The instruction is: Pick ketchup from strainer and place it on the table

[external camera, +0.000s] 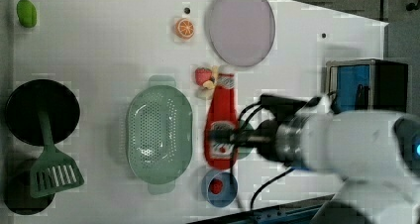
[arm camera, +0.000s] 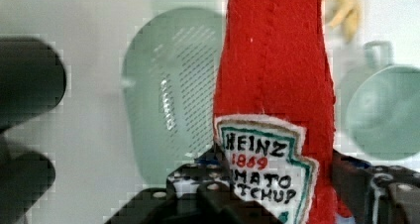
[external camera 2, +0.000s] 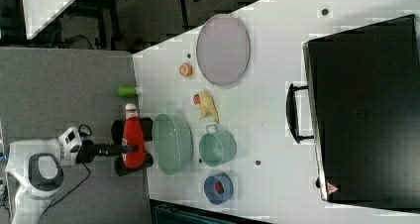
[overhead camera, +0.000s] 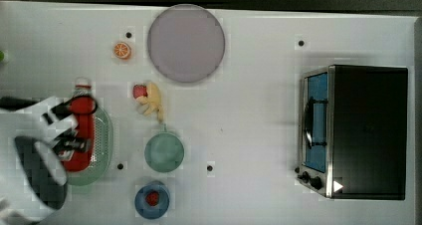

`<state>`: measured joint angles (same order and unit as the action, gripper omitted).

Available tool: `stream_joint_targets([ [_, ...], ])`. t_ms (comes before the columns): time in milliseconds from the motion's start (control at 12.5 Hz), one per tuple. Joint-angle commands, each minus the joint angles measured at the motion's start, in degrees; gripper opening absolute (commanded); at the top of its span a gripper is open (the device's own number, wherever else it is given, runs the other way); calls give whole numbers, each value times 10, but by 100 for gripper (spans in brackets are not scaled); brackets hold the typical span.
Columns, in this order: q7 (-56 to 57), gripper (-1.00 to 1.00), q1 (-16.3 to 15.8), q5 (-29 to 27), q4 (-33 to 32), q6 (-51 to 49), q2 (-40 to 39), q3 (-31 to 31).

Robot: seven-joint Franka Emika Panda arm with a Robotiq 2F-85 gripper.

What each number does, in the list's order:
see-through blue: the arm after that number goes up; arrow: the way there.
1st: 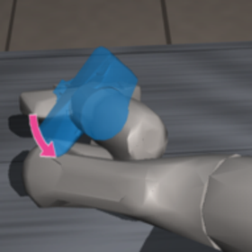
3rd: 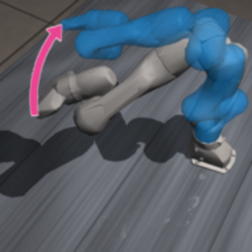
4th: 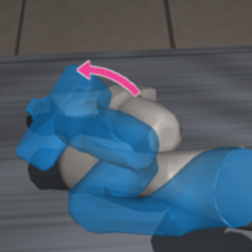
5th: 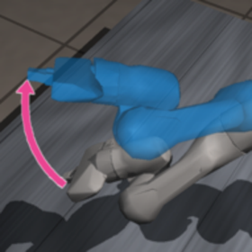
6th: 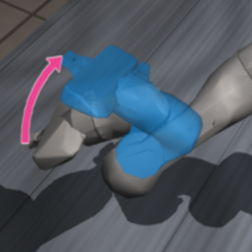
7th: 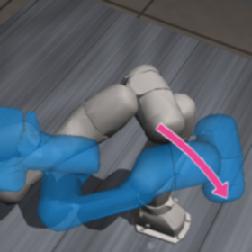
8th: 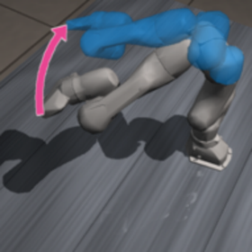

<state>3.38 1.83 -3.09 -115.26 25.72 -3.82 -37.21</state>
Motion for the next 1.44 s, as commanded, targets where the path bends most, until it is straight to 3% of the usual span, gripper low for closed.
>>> stream_joint_targets([
  [80,65,22,48,-2,38,-13,3,61],
  [800,197,22,82,0,34,-13,2,247],
  [1200,200,22,83,0,-39,-7,-1,303],
  [1440,200,22,83,5,-95,57,-15,309],
])
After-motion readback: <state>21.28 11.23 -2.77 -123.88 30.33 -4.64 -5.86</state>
